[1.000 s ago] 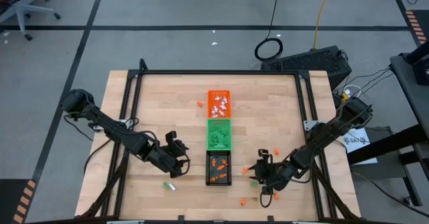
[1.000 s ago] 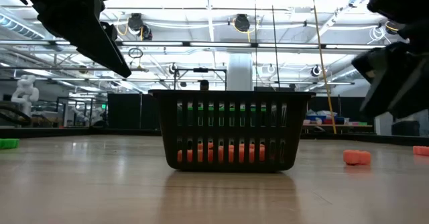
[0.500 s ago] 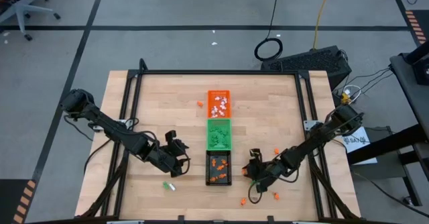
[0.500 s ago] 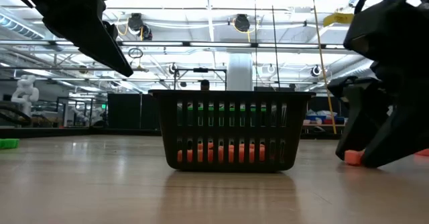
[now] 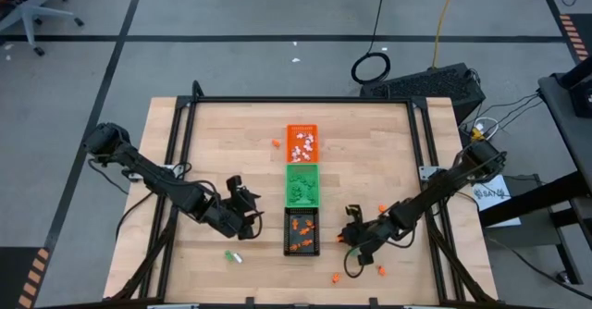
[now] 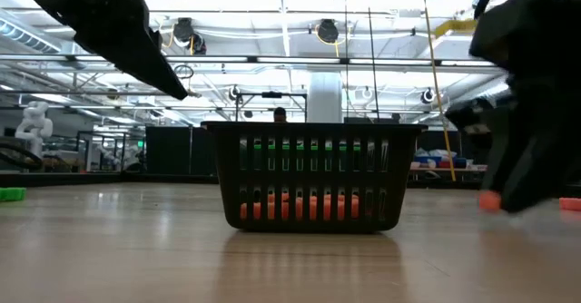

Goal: Sort Halloween decoration
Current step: Put the orange skeleton toy into the black bin

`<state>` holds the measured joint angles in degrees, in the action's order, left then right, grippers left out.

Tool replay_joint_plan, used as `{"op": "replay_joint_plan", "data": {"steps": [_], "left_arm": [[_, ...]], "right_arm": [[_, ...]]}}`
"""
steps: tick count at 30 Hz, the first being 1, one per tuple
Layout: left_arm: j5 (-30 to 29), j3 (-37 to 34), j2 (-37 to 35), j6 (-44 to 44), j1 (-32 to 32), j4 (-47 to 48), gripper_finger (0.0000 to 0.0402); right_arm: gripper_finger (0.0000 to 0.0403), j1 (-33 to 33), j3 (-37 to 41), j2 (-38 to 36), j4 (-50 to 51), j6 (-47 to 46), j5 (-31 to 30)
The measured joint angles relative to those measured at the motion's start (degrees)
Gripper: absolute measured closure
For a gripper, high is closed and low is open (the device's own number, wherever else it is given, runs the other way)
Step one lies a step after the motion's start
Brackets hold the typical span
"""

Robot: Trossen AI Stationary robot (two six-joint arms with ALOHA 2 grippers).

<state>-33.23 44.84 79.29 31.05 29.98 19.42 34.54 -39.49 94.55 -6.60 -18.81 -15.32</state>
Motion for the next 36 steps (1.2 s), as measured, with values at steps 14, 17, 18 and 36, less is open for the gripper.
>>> {"op": "replay_joint_plan", "data": {"steps": [14,17,18,36], "left_arm": [[-4.8,0.0,0.8,0.1,0.0,-1.0,0.0178],[-5.2,0.0,1.5,0.1,0.0,-0.9,0.0179],[-5.3,0.0,1.8,0.1,0.0,-0.9,0.0178],[-6.3,0.0,3.1,0.1,0.0,-1.5,0.0178]], "right_arm": [[0.0389,0.1,-0.1,-11.3,0.8,5.2,-1.5],[0.0389,0.0,-0.1,-12.8,0.7,8.3,-3.6],[0.0389,0.0,-0.1,-13.2,0.7,9.2,-4.2],[0.0389,0.1,-0.2,-16.3,-4.3,27.4,-10.2]]}}
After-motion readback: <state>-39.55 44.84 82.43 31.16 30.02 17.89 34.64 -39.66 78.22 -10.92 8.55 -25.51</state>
